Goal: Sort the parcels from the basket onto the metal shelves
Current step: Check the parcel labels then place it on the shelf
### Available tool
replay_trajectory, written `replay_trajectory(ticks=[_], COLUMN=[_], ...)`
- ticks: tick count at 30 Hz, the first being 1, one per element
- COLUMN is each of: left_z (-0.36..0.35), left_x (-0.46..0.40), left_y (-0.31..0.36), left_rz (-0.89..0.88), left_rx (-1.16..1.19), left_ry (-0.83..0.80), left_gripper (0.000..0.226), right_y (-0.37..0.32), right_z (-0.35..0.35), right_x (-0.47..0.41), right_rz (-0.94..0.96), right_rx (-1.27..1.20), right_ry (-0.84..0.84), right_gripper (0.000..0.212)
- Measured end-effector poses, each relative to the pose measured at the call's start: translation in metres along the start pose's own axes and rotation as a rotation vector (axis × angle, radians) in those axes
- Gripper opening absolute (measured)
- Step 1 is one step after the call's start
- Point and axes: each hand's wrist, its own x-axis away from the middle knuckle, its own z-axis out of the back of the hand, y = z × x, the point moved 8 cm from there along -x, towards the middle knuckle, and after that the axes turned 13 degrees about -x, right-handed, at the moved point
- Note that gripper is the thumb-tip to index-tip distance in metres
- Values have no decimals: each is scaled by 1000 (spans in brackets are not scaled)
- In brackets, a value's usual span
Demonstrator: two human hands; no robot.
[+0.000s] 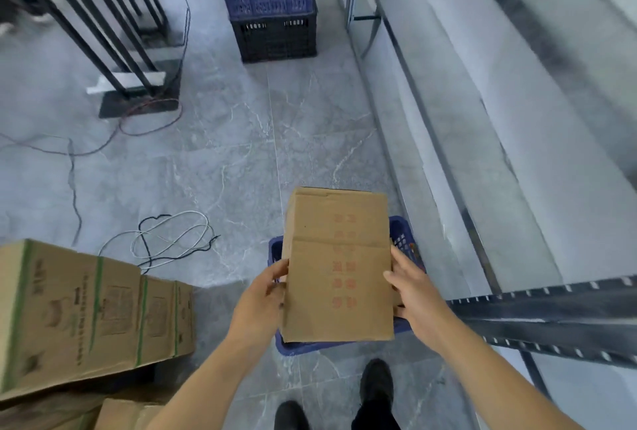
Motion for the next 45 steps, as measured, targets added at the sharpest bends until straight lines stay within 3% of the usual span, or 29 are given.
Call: replay_trajectory(ticks=[4,7,10,11,14,16,18,22,25,26,29,32,35,38,41,45], left_z=[32,56,78,87,103,107,117,145,153,154,151,148,151,149,147,147], left_x=[50,82,120,133,157,177,194,206,211,212,210,207,209,210,211,210], left_y=[39,62,84,90,89,89,93,100,105,106,102,97,98,105,116,124], left_rz=[-155,-338,-446,-443,-346,-289,-295,-304,-323,-319,-305,-285,-280,-283,-275,-276], left_rx=[42,-95,-188,-227,-135,-12,6,23,85,122,182,183,180,149,153,156], left_ry=[40,73,89,91,-29,-155,-161,-58,-47,-47,-54,-77,-75,-84,-109,-93], left_gripper=[49,63,53,66,140,162,166,155,99,90,88,85,77,59,45,49], right_y=[-37,-58,-71,-76,-84,-89,-95,-109,-119,-120,-121,-115,-123,-128,-132,-143], right_z=[-13,-18,-18,-20,-32,-44,-54,-77,-89,-92,-105,-111,-114,-108,-100,-92], right_x=[62,99,124,134,157,175,190,222,237,239,251,257,257,251,242,239], right_rz=[90,148,182,199,230,246,283,400,464,445,310,171,193,200,192,203], right_rx=[4,-30,-83,-99,-128,-90,-11,187,248,243,173,29,35,38,-1,-60], right_ry=[-4,5,-11,-22,-58,-65,-54,-85,-91,-107,-176,-240,-311,-299,-296,-301], right_gripper=[61,67,63,62,65,67,70,67,42,35,26,36,39,28,34,30])
